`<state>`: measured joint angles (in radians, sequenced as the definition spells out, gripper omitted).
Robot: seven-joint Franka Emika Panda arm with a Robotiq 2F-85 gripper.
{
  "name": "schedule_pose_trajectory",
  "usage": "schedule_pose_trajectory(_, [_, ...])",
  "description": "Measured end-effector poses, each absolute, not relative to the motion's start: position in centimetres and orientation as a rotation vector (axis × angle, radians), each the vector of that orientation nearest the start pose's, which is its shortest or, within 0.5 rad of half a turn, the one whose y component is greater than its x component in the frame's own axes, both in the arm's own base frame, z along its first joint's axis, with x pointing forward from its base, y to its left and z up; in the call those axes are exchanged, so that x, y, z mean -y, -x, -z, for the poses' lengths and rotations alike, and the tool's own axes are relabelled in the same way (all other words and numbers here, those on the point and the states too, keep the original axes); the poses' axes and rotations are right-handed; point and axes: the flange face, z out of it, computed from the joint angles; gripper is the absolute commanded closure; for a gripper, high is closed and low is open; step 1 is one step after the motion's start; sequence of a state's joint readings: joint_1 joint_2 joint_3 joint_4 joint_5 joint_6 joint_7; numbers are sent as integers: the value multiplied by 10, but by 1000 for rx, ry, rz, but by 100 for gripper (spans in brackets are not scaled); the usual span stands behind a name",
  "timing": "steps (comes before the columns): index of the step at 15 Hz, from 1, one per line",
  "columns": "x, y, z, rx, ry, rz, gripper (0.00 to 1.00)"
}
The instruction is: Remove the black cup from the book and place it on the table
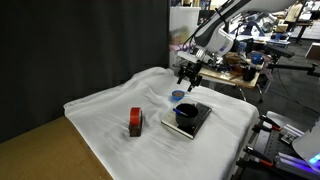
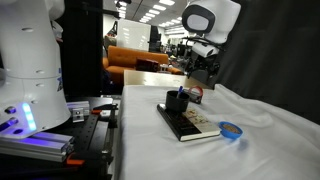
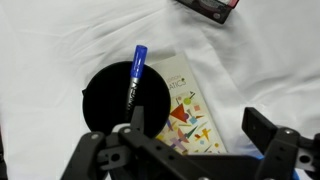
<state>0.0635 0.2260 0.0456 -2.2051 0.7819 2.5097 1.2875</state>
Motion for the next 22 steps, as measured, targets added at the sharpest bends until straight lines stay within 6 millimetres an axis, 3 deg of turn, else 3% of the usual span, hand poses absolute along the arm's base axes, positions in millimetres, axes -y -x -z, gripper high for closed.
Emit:
schedule_pose_trajectory(14, [-68, -562, -294, -2046, 1473, -438, 0])
schedule_pose_trajectory(22, [-73, -562, -295, -1971, 1488, -429, 0])
